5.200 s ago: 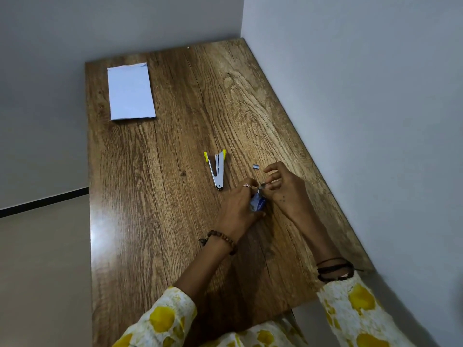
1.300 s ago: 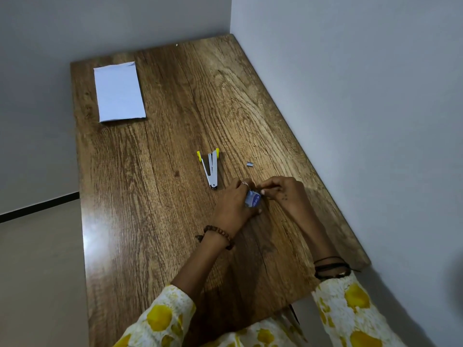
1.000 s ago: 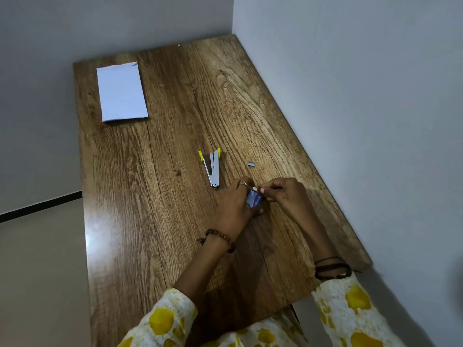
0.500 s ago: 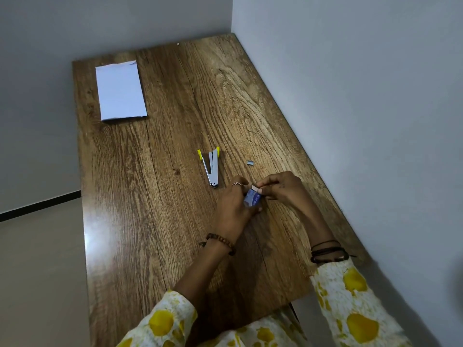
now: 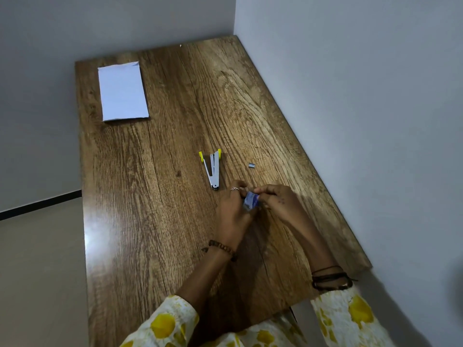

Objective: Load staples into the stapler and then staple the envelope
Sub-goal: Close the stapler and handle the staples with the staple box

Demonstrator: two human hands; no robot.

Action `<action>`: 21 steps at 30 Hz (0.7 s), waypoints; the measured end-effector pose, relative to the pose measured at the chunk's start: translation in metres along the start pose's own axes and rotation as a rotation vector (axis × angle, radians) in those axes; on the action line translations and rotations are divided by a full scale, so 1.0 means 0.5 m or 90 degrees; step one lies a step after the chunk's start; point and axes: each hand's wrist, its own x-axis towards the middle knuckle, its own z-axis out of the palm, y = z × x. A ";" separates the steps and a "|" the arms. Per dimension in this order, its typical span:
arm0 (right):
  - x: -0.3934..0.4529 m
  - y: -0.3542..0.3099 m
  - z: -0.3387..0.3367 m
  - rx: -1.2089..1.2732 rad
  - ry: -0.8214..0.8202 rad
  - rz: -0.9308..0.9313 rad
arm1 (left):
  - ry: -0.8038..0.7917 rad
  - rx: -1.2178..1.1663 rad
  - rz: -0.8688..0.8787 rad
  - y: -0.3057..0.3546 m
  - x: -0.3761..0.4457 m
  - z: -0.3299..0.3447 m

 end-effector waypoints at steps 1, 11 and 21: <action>-0.005 -0.001 0.002 0.051 -0.004 0.010 | 0.008 -0.008 0.000 0.001 0.001 0.000; 0.006 -0.005 0.003 0.354 0.010 0.034 | -0.012 -0.251 -0.123 0.009 0.036 -0.006; 0.148 -0.052 -0.054 0.299 0.122 -0.038 | 0.033 -0.066 -0.023 0.037 0.201 -0.016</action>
